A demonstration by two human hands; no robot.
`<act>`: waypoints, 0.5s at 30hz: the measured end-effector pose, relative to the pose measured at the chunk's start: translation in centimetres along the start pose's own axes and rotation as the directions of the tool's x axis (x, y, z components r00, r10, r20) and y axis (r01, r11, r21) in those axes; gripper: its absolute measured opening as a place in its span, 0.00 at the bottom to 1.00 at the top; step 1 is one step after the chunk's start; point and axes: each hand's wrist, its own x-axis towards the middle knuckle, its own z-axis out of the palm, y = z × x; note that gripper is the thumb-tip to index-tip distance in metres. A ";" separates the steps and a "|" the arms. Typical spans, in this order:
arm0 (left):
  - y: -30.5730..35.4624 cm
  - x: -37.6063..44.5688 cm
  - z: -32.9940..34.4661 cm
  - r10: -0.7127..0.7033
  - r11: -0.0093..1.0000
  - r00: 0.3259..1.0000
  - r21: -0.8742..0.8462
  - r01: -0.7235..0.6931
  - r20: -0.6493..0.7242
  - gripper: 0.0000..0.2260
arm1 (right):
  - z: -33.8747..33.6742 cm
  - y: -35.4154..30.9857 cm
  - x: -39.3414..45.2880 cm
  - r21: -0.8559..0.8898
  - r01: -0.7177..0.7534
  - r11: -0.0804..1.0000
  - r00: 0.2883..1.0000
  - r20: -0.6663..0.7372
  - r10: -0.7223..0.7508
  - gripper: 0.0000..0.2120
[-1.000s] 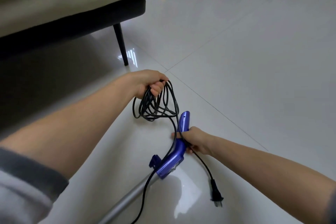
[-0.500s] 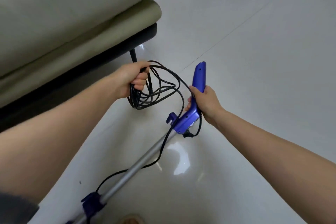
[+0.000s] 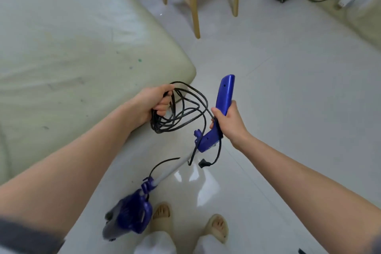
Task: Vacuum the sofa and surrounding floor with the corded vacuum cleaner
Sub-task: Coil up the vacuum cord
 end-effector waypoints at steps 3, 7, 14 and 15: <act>4.8 -6.8 0.5 -0.016 0.996 0.999 0.090 0.012 0.049 0.14 | -1.1 -5.2 -4.0 -0.052 0.061 0.997 0.998 0.034 -0.059 0.12; 9.1 -14.9 -0.2 -0.145 0.966 0.971 0.238 0.098 0.192 0.13 | -2.8 -10.6 -8.5 -0.110 0.114 0.987 0.993 0.037 -0.111 0.12; 8.1 -22.6 -0.7 -0.169 0.985 0.985 0.025 0.168 0.018 0.14 | -4.5 -15.3 -12.9 -0.119 0.057 0.991 0.996 0.071 -0.049 0.12; 7.3 -23.2 -0.4 -0.148 0.989 0.989 -0.021 0.147 -0.029 0.14 | -4.4 -15.7 -13.3 -0.080 0.014 0.997 0.997 0.072 -0.008 0.13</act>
